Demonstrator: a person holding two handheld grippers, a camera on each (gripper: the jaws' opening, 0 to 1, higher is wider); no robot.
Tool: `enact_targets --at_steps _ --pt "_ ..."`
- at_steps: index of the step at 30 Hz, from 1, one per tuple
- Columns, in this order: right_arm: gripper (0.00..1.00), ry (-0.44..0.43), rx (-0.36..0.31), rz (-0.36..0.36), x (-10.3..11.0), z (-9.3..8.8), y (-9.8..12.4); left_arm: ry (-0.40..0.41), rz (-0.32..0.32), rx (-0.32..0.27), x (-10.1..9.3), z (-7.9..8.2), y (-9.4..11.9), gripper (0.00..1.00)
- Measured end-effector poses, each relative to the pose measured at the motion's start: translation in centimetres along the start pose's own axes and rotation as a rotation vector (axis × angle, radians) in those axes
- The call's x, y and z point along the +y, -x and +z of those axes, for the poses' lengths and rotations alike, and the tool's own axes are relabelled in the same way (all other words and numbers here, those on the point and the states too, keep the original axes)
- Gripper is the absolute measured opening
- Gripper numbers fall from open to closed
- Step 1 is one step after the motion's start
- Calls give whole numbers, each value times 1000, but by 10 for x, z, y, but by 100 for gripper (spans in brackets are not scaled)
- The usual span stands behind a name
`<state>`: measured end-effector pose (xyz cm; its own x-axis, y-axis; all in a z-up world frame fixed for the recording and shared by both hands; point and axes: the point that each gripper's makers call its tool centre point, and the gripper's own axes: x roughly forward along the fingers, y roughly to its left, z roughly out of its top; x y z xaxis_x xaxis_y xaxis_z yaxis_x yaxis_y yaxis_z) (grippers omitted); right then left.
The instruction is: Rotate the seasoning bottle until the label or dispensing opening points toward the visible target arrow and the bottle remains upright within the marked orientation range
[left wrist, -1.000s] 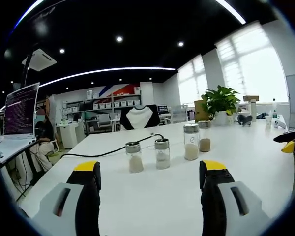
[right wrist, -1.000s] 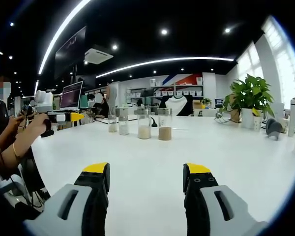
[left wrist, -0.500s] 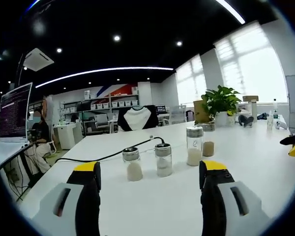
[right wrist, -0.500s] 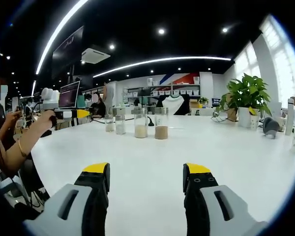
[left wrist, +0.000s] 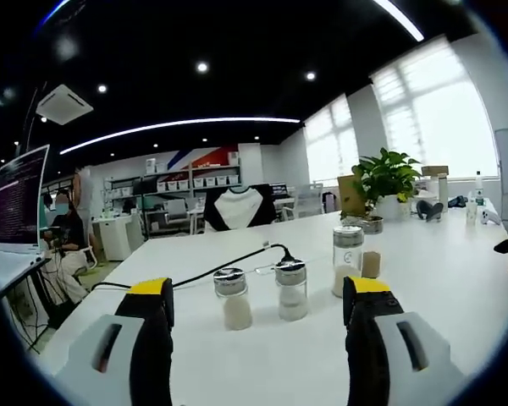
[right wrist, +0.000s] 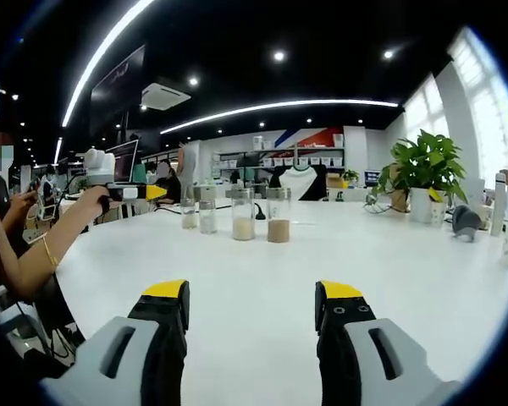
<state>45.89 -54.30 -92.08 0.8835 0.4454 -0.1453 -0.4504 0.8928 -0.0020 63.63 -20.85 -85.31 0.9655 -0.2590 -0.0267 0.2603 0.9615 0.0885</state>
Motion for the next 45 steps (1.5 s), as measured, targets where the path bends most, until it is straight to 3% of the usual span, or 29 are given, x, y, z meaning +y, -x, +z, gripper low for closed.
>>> enact_targets --at_steps 6,14,18,23,26,33,35,40,45 --pt "60 -8 10 -12 -2 -5 1 -1 19 -9 8 9 -17 87" --pt "59 -3 17 -16 -4 -6 -1 14 4 -23 3 23 -36 86" --pt "59 -3 11 -18 -5 -4 -1 1 10 -18 12 29 -47 85" --pt "59 2 13 -20 -6 -4 0 -29 10 15 20 25 -61 85" --pt "59 3 20 -23 -7 -6 -1 -18 3 2 22 25 -68 84" --pt "59 5 14 -17 -4 -3 -5 19 54 8 38 20 -85 81" --pt "59 -2 9 -15 -4 -2 -6 3 75 -13 44 19 -91 79" --pt "59 8 14 -13 -3 -1 -8 10 88 29 51 -1 -104 76" --pt "58 9 25 -25 -5 -3 -8 23 84 37 52 -10 -109 76"
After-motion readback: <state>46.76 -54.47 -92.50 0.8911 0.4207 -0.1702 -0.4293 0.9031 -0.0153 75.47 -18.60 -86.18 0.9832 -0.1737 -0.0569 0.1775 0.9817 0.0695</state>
